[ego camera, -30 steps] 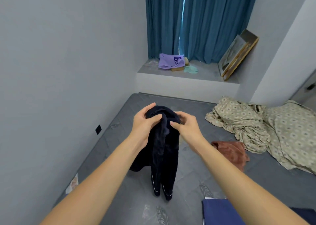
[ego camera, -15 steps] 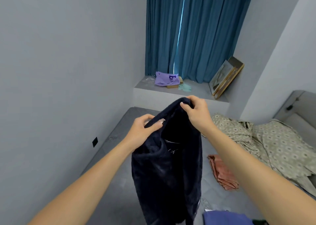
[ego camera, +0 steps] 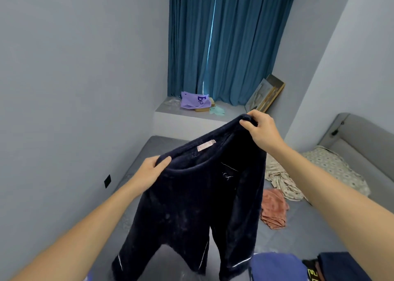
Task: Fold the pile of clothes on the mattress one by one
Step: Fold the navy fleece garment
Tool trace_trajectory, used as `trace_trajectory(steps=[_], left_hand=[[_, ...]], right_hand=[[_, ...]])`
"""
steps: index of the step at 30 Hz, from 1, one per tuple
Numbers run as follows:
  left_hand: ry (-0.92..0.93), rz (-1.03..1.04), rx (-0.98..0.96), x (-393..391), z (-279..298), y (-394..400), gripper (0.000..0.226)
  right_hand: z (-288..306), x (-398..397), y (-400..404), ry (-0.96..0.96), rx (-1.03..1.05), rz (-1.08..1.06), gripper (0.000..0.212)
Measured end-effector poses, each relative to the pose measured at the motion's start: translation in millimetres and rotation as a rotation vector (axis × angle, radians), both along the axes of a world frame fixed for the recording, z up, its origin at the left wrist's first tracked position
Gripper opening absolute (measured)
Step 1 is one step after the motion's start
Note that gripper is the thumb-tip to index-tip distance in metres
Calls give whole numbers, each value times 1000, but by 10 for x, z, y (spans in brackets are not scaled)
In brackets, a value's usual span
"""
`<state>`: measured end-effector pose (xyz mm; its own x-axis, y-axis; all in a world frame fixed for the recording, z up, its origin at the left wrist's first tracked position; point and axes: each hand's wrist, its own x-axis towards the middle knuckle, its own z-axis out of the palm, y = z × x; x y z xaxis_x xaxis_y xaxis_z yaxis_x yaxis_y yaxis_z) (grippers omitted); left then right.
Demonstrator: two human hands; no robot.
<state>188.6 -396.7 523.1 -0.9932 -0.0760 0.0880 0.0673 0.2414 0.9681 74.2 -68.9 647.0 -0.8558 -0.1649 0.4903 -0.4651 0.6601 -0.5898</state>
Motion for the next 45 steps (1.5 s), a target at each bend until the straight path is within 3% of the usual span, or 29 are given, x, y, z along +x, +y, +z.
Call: trace_trajectory(steps=[2, 5, 8, 11, 15, 21, 27, 28, 31, 32, 36, 39, 45], left_hand=[[40, -79, -87, -71, 102, -101, 11], [22, -245, -260, -186, 228, -318, 34], [50, -219, -333, -262, 283, -531, 33], [70, -158, -320, -252, 265, -684, 22], [88, -109, -324, -233, 226, -861, 25], [12, -103, -298, -126, 297, -1101, 20], [-74, -227, -198, -94, 383, -1324, 55], [-85, -241, -196, -135, 390, -1349, 49], [-150, -270, -216, -296, 394, -1379, 4], [-164, -281, -234, -381, 355, -1398, 7], [-270, -308, -306, -783, 93, -1424, 7], [-348, -289, -376, -1232, -272, -1401, 17], [-473, -228, -489, -2366, -1799, -1344, 17]], right_hand=[[-48, 13, 105, -12, 10, -18, 17], [-119, 60, 217, -46, 12, 4, 17], [-214, 114, 305, -91, 76, 56, 16], [-343, 140, 316, -94, 126, 100, 21], [-493, 171, 211, -93, 141, 119, 28], [-631, 354, 58, -137, 253, 144, 19], [-678, 455, -42, -114, 247, 144, 18], [-682, 439, -59, -115, 237, 136, 19], [-727, 356, -125, -145, 216, 111, 24], [-769, 293, -147, -171, 211, 103, 29], [-1068, -101, -192, -297, 214, 112, 42], [-1495, -549, -197, -426, 221, 92, 34], [-3016, -1727, -315, -613, 274, 77, 34]])
